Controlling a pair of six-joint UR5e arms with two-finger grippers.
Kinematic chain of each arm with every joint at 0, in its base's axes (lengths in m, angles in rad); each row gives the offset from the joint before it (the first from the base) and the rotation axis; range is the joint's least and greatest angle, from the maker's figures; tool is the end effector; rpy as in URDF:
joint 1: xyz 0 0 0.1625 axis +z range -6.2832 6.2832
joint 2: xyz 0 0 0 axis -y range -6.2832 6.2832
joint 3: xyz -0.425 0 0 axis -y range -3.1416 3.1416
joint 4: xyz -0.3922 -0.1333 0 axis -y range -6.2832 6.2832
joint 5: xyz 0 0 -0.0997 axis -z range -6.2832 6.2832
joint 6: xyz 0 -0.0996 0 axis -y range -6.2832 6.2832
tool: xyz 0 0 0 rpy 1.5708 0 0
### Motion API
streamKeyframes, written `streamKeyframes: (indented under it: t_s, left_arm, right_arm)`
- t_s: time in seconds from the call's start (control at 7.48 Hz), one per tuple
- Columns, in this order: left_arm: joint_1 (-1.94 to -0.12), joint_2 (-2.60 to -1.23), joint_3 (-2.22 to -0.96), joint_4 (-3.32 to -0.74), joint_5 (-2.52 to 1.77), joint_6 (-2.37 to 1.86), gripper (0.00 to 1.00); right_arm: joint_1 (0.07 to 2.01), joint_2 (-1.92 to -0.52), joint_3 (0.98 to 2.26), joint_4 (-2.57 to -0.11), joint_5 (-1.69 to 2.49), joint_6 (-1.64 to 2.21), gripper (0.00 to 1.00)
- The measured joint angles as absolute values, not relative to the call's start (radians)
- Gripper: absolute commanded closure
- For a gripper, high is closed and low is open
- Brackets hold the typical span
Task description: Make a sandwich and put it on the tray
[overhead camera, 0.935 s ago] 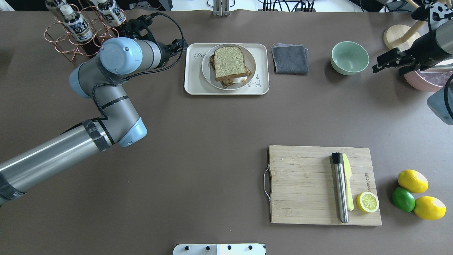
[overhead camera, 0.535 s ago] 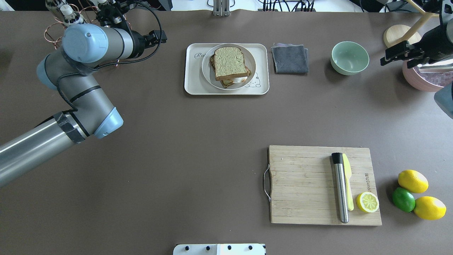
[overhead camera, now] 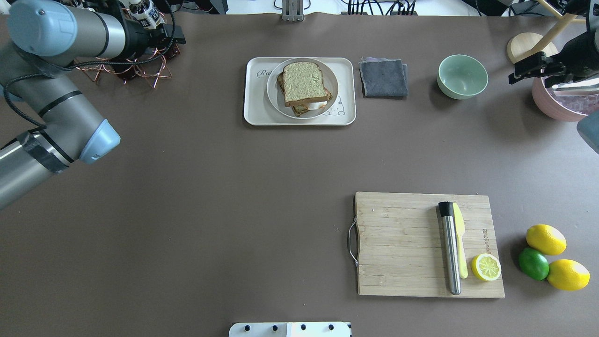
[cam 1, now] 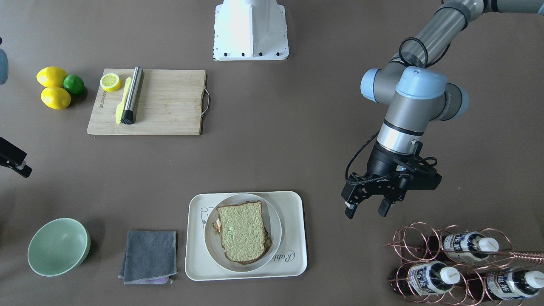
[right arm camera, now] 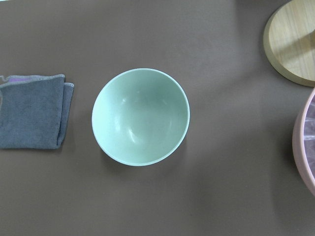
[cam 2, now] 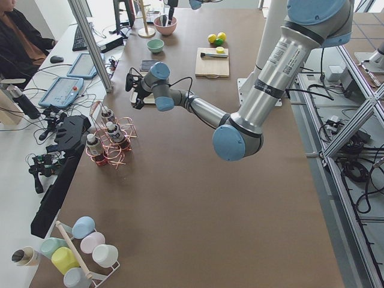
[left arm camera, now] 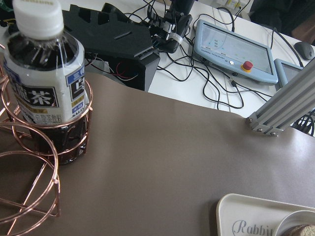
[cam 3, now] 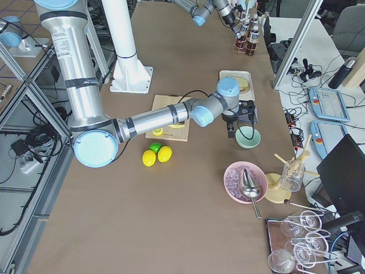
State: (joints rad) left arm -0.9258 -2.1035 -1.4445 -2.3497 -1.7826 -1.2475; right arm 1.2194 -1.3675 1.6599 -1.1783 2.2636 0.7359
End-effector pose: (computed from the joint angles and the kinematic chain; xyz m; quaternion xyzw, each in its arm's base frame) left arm 0.3333 -0.6300 0.3178 0.2537 0.5019 -0.1884 0.8052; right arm -0.1366 -0.5752 0.4620 0.1049 -0.4371 0.0574 0.8914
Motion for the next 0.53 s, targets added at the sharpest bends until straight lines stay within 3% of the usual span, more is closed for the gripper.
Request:
streamKeyframes:
  t_s: [0.53]
  left_arm:
    - [-1.207,-1.962,-1.463,-2.345,-2.331,-0.965,0.02]
  right_arm:
    - [1.303,-1.379,1.588,-1.191,2.359,0.595,0.00]
